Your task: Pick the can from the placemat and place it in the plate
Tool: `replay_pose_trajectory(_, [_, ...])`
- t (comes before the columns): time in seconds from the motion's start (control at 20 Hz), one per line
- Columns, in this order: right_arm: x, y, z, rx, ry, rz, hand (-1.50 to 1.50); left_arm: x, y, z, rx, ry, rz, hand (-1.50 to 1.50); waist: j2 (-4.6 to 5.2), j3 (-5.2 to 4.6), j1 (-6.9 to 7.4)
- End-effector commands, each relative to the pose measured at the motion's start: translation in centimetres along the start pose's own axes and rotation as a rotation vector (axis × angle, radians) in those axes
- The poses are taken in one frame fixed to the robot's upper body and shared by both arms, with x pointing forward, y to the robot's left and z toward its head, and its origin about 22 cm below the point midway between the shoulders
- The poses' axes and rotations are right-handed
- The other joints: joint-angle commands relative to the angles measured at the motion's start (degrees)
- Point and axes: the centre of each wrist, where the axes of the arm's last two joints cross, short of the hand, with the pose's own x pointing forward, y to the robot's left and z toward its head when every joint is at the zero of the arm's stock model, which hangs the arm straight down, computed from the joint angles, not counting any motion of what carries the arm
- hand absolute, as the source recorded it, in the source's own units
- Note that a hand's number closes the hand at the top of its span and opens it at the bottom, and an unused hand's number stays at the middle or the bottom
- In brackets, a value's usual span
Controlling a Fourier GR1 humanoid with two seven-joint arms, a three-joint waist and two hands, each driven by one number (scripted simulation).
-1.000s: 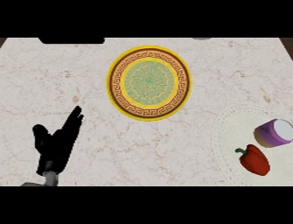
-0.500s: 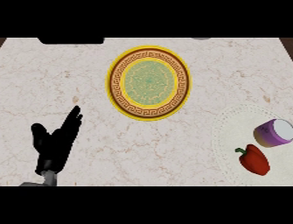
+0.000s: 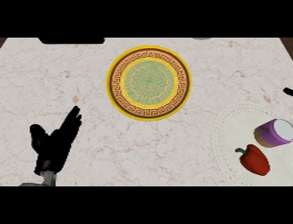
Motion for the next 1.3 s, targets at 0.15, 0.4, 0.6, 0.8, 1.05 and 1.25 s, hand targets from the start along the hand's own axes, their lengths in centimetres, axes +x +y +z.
replay_pose_trajectory(0.15, [0.0,3.4,-1.0,-0.025,0.060,0.083,-1.50,-0.9,-0.9,0.7,-0.011,0.047,0.000,0.00,0.28,-0.21,0.12])
replay_pose_trajectory(0.4, [-1.4,3.4,-0.8,-0.017,0.088,0.116,-1.50,-0.9,0.8,-0.6,0.003,0.055,-0.009,0.00,0.32,-0.22,-0.01])
replay_pose_trajectory(0.6, [-2.6,3.2,-0.6,0.010,0.096,0.106,-1.50,-1.3,-1.4,1.6,-0.006,0.029,0.009,0.00,0.25,-0.21,0.08])
replay_pose_trajectory(0.8, [-1.0,4.7,-2.5,0.048,0.100,0.127,-1.50,-0.7,-0.2,0.2,-0.007,0.052,-0.013,0.00,0.28,-0.22,0.04])
replay_pose_trajectory(1.05, [-2.2,4.7,-3.8,0.148,0.079,0.214,1.50,-0.9,-0.3,-0.4,-0.026,0.039,-0.011,0.00,0.45,-0.20,0.49])
replay_pose_trajectory(1.25, [-1.3,8.1,-3.5,0.060,0.033,0.263,1.50,-2.7,0.9,0.0,-0.017,0.035,-0.002,0.00,0.31,-0.23,0.02])
